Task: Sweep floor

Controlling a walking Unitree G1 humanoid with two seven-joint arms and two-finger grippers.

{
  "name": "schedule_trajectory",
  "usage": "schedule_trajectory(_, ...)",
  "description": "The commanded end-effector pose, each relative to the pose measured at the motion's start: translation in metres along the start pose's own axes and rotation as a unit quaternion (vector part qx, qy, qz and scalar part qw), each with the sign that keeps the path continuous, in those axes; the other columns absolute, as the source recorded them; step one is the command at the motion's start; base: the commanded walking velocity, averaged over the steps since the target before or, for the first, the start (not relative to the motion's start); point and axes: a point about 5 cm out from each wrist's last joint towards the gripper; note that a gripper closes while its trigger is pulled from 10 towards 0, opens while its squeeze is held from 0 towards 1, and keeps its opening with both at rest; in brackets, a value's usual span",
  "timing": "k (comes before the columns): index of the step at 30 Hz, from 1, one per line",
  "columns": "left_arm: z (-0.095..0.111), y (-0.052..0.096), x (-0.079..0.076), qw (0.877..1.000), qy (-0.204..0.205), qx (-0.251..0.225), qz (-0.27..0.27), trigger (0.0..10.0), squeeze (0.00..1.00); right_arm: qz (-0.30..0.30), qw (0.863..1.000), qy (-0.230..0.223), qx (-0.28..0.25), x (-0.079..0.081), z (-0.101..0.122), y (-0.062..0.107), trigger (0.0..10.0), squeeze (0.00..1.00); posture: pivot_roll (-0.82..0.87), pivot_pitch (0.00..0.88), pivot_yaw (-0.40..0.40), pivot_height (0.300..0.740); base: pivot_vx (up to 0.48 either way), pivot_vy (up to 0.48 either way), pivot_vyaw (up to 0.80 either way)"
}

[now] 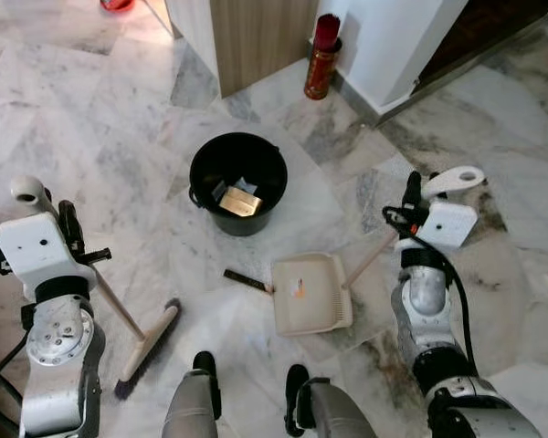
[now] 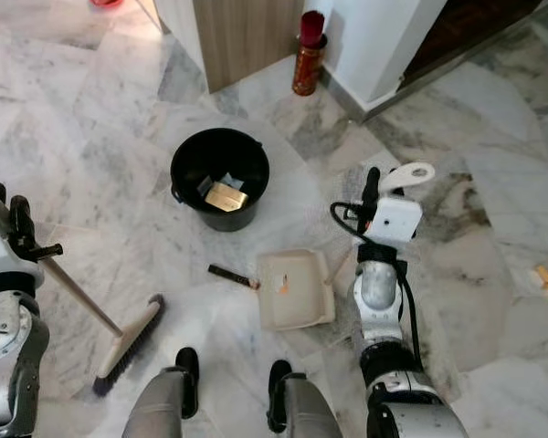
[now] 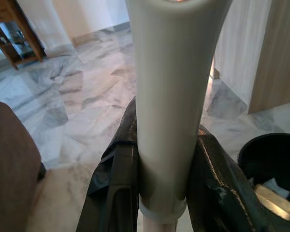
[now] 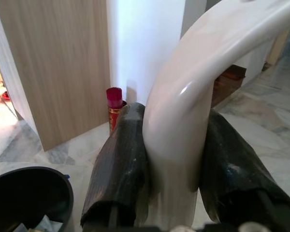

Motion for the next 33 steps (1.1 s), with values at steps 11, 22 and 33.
schedule_trajectory(11,0.0,-0.003,0.018,0.999,-0.026,0.001,0.021,9.6,0.0,0.0,1.0,0.0,0.011,0.005,-0.004,0.005,10.0,0.0,0.23,0.499,-0.02,0.74,0.0,0.0,0.0)
schedule_trajectory(22,0.018,-0.021,0.009,0.995,-0.064,-0.07,0.044,9.6,0.0,0.0,1.0,0.0,0.009,0.002,-0.004,0.006,10.0,0.0,0.21,0.486,-0.024,0.74,0.0,0.0,0.0)
schedule_trajectory(33,0.003,-0.023,-0.019,0.997,0.068,-0.031,0.009,9.6,0.0,-0.003,1.0,0.001,0.007,-0.001,-0.004,0.006,10.0,0.0,0.18,0.482,-0.04,0.74,0.0,0.0,0.0)
Point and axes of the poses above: a point about 5 cm out from each wrist's last joint towards the gripper, its own y axis pointing back from the gripper into the wrist, its own z axis along the axis of the wrist's last joint, x = y × z, and after that the axes turned 6 degrees about y, right-handed
